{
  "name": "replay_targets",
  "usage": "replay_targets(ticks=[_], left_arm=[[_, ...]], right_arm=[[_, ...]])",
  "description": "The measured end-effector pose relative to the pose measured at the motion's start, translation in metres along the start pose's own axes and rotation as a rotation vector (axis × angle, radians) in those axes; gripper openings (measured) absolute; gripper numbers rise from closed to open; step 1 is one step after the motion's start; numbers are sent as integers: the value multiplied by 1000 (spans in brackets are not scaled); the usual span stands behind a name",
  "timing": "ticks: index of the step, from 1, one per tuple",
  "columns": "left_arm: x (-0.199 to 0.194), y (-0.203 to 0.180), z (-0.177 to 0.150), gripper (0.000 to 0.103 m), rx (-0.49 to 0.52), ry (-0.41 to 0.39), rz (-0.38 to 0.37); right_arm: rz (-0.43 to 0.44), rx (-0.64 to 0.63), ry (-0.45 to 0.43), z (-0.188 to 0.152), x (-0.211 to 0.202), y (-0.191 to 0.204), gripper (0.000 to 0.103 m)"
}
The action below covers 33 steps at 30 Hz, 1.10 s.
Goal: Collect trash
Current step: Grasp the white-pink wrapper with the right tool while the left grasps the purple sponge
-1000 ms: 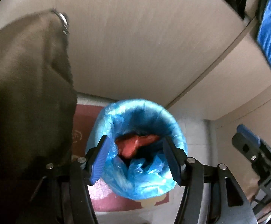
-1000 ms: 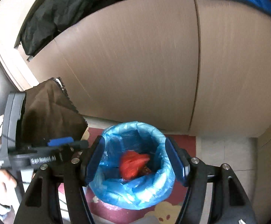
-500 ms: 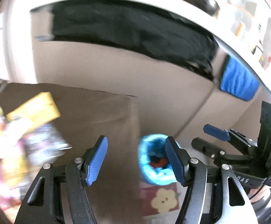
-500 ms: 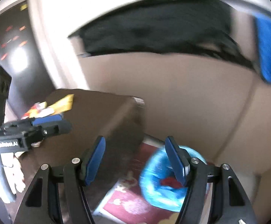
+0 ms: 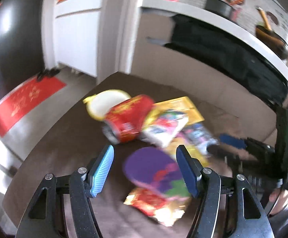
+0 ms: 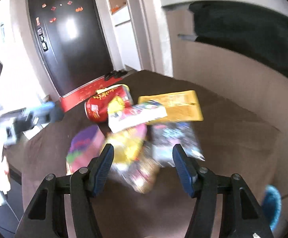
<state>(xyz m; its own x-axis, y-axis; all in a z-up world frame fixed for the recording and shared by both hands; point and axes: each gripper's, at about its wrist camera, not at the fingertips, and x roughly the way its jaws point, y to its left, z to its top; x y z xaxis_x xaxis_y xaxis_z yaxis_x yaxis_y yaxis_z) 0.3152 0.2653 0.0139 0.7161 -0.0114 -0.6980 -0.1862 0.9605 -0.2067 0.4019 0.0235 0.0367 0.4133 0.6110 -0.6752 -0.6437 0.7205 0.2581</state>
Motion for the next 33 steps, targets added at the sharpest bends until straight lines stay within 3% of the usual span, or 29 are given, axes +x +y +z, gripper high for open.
replay_targets(ticks=[7,11,13,15,16,18,22,29,33], left_arm=[[11,60,-5,66,-71,4,-13],[19,70,1,66,-80,12,-28],[22,64,4,66,-68,11,-34],[26,58,7,66,-57,15,-40],[28,55,8,66,-56,13,-46],[32,49,11,66,-51,8,-53],[33,35,10,66,-34,-7,-83],[29,7,-17,66,-112,69,-131],[38,-7,-27,66,-223,135,-83]], right_arm=[[-19,249,34,39,75,-10,57],[-106,354,107,50,113,-14,55],[-109,396,149,48,125,-18,54],[-77,407,133,46,125,-17,49],[-48,400,142,45,125,-16,37],[8,355,146,46,119,-12,27],[-38,197,57,51,78,4,19],[-59,68,-51,47,2,7,18],[-78,87,-67,33,-27,-1,18]])
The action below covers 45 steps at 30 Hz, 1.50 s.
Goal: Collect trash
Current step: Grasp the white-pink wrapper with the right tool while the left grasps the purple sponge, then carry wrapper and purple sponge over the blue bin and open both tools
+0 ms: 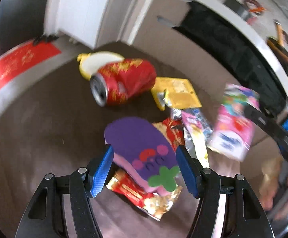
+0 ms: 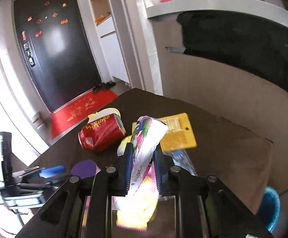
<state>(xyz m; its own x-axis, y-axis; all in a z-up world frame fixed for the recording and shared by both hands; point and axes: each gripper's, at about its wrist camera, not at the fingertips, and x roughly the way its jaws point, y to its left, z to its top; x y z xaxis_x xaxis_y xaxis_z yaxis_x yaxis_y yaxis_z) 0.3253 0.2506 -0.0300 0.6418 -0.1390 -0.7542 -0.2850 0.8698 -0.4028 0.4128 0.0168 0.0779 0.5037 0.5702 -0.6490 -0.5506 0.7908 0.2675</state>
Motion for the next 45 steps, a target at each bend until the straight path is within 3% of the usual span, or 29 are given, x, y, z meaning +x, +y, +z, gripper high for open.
replay_targets(ticks=[4,9,13,17,19,22,23,26,29,33,35,37,39,45], left_arm=[[13,0,-4,66,-92,19,44],[26,-16,1,66,-37,10,136],[37,-19,7,66,-11,-4,213],[35,-16,10,65,9,-22,210],[28,-16,10,39,39,-64,223],[6,-15,11,12,77,-139,201],[1,-14,11,8,82,-151,197],[-13,-14,12,7,118,-174,187],[-15,-12,10,7,144,-142,185],[1,6,11,13,65,-56,161],[8,8,10,30,52,-56,181],[11,-2,10,74,95,-79,203],[18,-9,9,76,116,-61,181],[34,-2,12,76,121,-33,253]], right_arm=[[-12,19,-11,-9,-32,-7,18],[7,26,-33,-22,-67,-19,18],[15,32,-46,-28,-71,-32,18],[59,69,-57,-27,-60,-44,18],[69,58,-52,-26,-51,-42,18],[96,56,-57,-27,-45,-36,16],[107,58,-55,-29,-43,-34,16],[124,33,-36,-32,-38,-30,15],[109,5,-28,-35,-35,-27,15],[113,2,-11,-39,-30,-24,15],[114,4,-7,-41,-27,-24,15],[111,7,5,-45,-22,-24,15],[111,10,19,-47,-18,-24,15],[105,-1,29,-52,-17,-26,15]])
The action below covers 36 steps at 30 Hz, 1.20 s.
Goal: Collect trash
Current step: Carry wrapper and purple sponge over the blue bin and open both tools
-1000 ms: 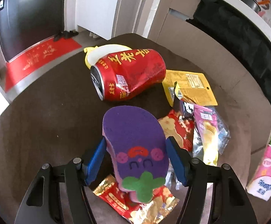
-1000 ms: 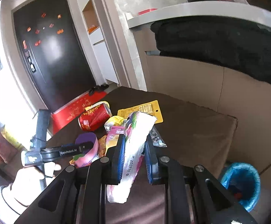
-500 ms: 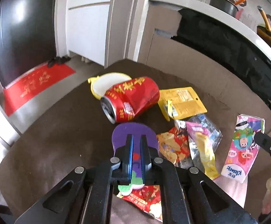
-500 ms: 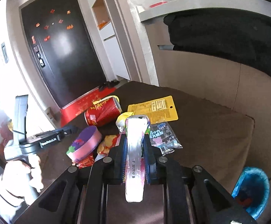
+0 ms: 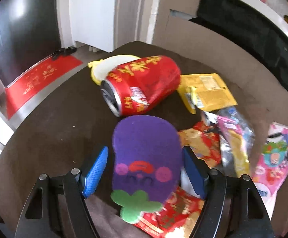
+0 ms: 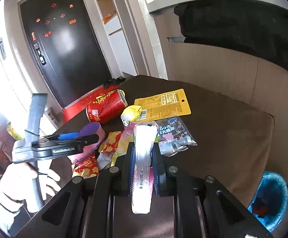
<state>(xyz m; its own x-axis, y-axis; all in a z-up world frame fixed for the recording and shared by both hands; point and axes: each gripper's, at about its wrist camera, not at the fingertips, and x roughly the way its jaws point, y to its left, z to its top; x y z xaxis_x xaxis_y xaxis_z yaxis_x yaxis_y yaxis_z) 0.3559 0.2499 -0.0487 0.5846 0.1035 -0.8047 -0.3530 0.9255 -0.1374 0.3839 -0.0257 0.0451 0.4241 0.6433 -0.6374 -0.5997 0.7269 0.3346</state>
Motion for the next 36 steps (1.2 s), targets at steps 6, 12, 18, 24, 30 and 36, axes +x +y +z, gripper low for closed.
replay_targets(ticks=[6,12,18,24,30,36], left_arm=[[10,5,8,66,6,62,-13],[-48,-12,11,64,73,-127,-88],[-112,-65,22,63,159,-234,-209],[-127,-164,10,63,252,-215,-394],[-93,-281,-18,63,333,-103,-531],[-16,-387,-55,63,420,64,-555]], right_arm=[[0,-1,3,-1,0,-2,15],[-2,-22,-23,2,-11,4,15],[-29,-9,-108,14,-47,2,14],[-111,21,-209,15,-114,-33,14],[-293,79,-245,-12,-184,-107,14],[-453,201,-213,-62,-220,-203,15]])
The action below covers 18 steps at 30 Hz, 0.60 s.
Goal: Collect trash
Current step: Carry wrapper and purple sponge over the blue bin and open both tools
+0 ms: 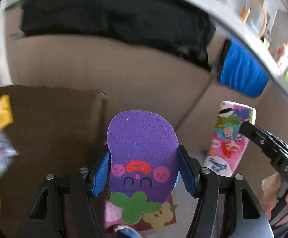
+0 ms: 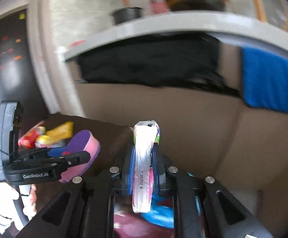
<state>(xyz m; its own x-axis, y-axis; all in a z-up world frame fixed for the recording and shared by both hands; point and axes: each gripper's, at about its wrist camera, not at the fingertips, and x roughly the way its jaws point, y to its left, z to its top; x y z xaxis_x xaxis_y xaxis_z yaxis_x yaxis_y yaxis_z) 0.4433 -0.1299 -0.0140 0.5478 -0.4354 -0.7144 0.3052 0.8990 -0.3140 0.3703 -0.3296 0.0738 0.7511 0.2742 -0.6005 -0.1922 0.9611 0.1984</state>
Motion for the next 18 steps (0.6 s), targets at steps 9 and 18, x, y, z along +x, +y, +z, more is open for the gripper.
replay_targets(ticks=[9,18], left_arm=[[150,-13,-10,63,-20,261,24],[216,11,-20,66,-58,399,96]], right_arm=[[-30,203,163,-62,92,-107,15],[-28,272,311,-109,182,-128,23]])
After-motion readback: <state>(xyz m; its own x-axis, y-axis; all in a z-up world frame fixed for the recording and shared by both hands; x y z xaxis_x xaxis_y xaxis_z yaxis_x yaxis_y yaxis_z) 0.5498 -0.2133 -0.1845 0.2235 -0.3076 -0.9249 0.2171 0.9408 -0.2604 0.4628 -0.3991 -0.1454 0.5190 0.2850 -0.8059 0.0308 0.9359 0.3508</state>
